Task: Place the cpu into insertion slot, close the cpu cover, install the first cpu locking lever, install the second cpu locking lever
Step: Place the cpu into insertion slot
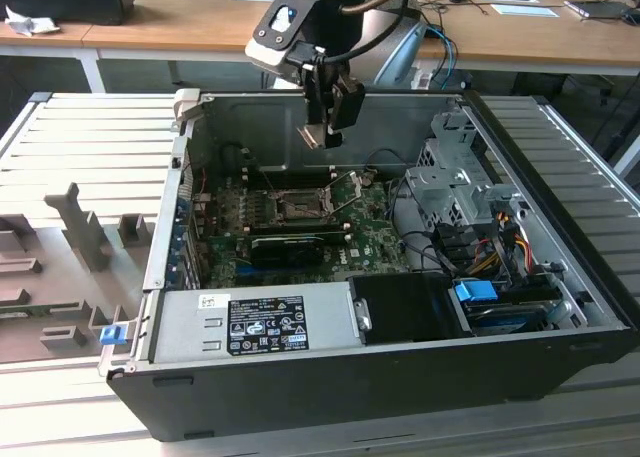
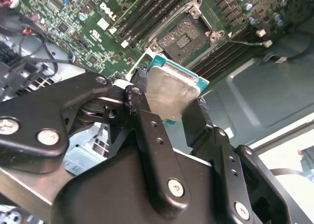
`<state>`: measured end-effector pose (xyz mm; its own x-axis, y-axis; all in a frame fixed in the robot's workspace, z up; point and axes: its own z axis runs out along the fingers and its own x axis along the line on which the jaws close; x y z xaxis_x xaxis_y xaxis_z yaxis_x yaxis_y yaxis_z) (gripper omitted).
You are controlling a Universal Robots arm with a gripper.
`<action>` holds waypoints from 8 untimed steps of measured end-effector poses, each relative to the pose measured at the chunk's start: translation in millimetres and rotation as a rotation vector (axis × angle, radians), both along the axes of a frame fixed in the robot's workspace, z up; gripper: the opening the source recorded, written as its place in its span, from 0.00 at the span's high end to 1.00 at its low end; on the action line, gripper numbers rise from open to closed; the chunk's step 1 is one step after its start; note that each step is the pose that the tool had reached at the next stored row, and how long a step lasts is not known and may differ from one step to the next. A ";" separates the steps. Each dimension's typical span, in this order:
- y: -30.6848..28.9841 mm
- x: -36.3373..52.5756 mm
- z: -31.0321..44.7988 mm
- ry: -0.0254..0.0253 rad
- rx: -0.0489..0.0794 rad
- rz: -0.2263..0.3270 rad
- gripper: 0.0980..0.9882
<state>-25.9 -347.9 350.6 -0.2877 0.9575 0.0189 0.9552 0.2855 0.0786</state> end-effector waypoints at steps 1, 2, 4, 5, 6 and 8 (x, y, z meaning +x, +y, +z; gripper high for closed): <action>0.0 0.0 -0.4 0.0001 0.000 -0.009 0.52; 0.0 0.0 -1.0 0.0000 0.000 -0.018 0.52; 0.0 0.0 -3.0 0.0003 0.000 -0.044 0.52; 0.0 -0.1 -4.7 0.0017 0.000 -0.057 0.52; 0.0 -0.1 -6.1 0.0025 0.000 -0.063 0.52; -0.1 -0.1 -8.7 0.0044 -0.001 -0.067 0.52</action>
